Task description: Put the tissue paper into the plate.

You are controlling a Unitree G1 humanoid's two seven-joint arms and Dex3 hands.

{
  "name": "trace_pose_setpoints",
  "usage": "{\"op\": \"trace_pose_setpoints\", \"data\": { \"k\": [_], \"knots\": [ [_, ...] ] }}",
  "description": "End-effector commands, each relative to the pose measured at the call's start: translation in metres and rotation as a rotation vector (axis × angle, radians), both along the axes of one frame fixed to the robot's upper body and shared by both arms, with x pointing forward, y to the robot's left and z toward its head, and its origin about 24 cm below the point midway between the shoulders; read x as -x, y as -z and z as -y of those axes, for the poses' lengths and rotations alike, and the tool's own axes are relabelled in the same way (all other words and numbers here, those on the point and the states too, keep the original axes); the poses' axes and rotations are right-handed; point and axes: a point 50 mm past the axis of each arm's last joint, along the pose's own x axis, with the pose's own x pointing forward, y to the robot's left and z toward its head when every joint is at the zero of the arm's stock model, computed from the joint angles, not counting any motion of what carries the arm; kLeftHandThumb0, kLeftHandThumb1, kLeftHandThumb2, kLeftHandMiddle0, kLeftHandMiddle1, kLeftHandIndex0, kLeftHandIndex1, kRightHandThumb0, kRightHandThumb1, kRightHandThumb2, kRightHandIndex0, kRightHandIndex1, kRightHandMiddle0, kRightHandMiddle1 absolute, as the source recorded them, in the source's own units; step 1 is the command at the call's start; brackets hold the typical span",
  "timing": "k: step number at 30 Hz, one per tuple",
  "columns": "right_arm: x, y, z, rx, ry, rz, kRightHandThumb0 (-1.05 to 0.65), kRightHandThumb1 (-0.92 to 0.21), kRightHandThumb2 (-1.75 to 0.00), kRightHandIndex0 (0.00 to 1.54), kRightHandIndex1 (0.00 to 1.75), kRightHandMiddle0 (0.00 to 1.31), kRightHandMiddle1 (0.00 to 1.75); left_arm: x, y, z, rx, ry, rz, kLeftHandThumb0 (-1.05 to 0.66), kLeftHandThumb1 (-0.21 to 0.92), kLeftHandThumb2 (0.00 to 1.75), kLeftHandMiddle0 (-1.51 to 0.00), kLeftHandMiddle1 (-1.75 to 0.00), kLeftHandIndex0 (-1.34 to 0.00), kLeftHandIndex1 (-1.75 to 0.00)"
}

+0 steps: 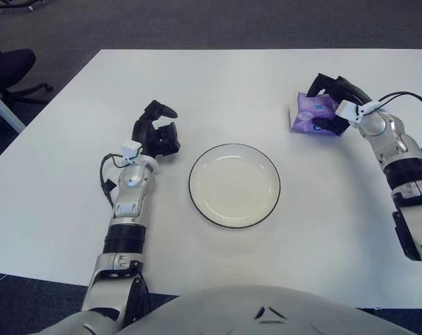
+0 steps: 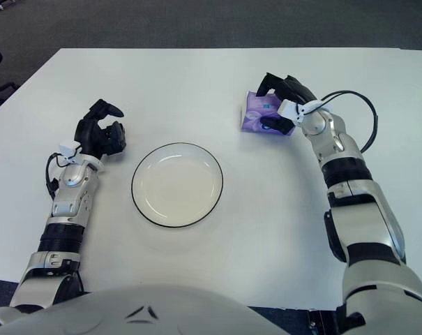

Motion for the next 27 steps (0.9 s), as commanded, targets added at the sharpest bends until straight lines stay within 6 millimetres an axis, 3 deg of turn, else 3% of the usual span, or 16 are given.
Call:
{"op": "trace_pose_setpoints", "data": {
  "k": [1,6,12,27],
  "knots": [
    [0.012,-0.024,-0.008,-0.119,0.020,0.071,0.00,-0.04,-1.61,0.84,1.65,0.60,1.75,0.046,0.080,0.002,0.070,-0.037,-0.296,-0.47,0.34,1.29,-1.32,-1.75,-0.60,-1.75],
    [0.027,-0.044,-0.021,-0.247,0.050,0.070,0.00,-0.04,-1.60,0.85,1.64,0.60,1.75,0.045,0.080,0.001,0.069,-0.035,-0.301,-0.47,0.34,1.29,-1.32,-1.75,-0.60,-1.75],
    [0.034,-0.052,-0.028,-0.387,0.068,0.049,0.00,-0.04,-1.58,0.89,1.56,0.59,1.75,0.044,0.080,0.001,0.067,-0.036,-0.304,-0.47,0.33,1.30,-1.32,-1.75,-0.60,-1.75],
    [0.045,-0.066,-0.045,-0.486,-0.051,0.100,0.00,-0.01,-1.58,0.95,1.47,0.62,1.75,0.043,0.080,-0.001,0.063,-0.036,-0.300,-0.48,0.33,1.31,-1.32,-1.75,-0.61,-1.75]
  ]
}}
